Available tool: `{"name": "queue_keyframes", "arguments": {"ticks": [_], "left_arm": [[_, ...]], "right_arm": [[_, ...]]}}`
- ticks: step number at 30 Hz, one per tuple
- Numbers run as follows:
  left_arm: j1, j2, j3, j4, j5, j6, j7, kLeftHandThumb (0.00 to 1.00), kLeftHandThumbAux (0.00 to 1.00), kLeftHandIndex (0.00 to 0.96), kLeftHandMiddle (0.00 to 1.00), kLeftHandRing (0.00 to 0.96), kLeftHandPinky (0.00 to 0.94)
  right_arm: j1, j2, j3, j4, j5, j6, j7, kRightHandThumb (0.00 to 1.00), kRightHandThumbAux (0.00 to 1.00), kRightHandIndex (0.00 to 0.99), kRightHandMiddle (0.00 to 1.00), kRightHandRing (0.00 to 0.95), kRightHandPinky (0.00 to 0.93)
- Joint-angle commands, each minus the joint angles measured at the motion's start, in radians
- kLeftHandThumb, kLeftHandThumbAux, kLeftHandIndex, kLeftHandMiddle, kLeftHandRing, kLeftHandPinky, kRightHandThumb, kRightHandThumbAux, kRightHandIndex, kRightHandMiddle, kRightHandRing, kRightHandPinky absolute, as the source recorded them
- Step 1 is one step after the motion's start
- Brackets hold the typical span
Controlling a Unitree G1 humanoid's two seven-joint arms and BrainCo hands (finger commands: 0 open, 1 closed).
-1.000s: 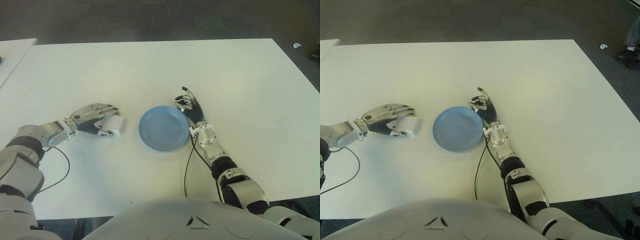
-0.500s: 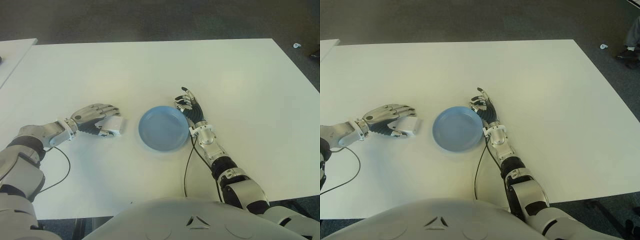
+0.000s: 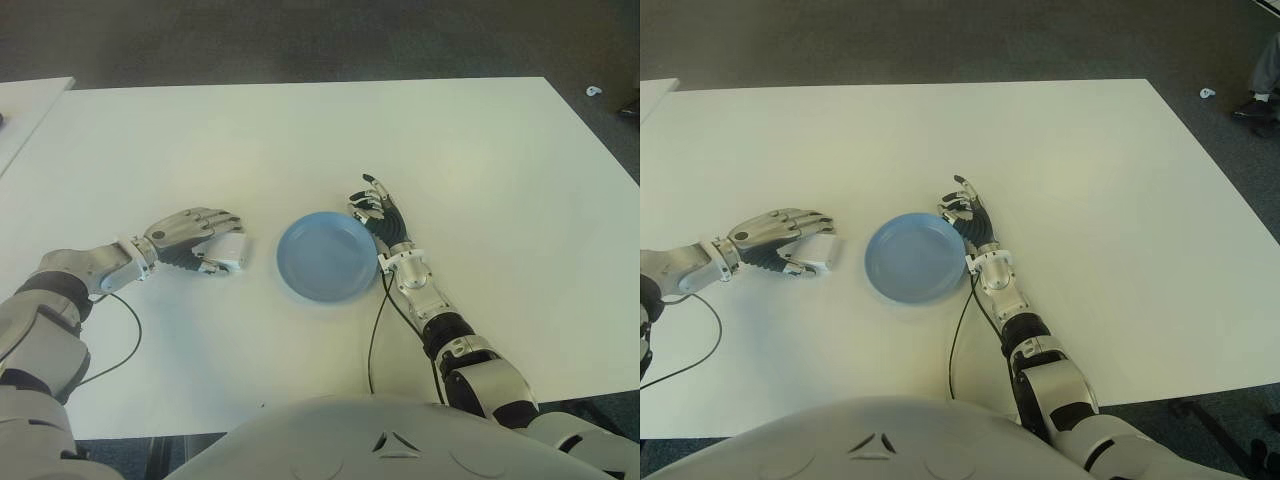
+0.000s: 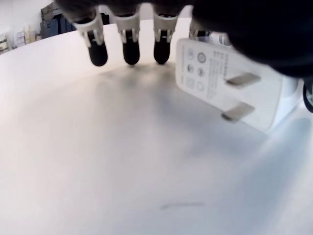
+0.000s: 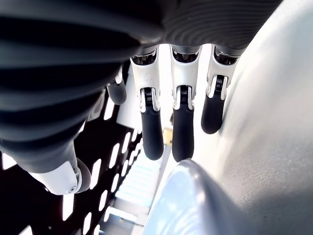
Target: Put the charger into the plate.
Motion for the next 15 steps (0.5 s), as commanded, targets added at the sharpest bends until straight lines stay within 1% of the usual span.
{"name": "queue_keyframes", "arguments": {"ticks": [1,8,15], "left_arm": [[0.014,-0.002,-0.01,-0.009,0.013,0.007,0.002,0.252,0.227,0.0,0.0,0.0,0.0],[0.026,-0.01,-0.018,-0.006,0.019,0.03,0.003,0.288,0.212,0.0,0.0,0.0,0.0],[0.029,-0.032,-0.042,0.018,0.031,0.064,0.006,0.264,0.229,0.0,0.0,0.0,0.0]], "right_arm": [[0.052,-0.001,0.006,0.044,-0.005,0.046,0.002,0.0,0.591,0.079,0.377,0.404,0.289],[0.052,0.0,0.008,0.045,-0.01,0.041,-0.004,0.0,0.587,0.074,0.379,0.402,0.278],[0.052,0.002,0.008,0.045,-0.009,0.036,-0.007,0.0,0.596,0.078,0.381,0.401,0.275]]}}
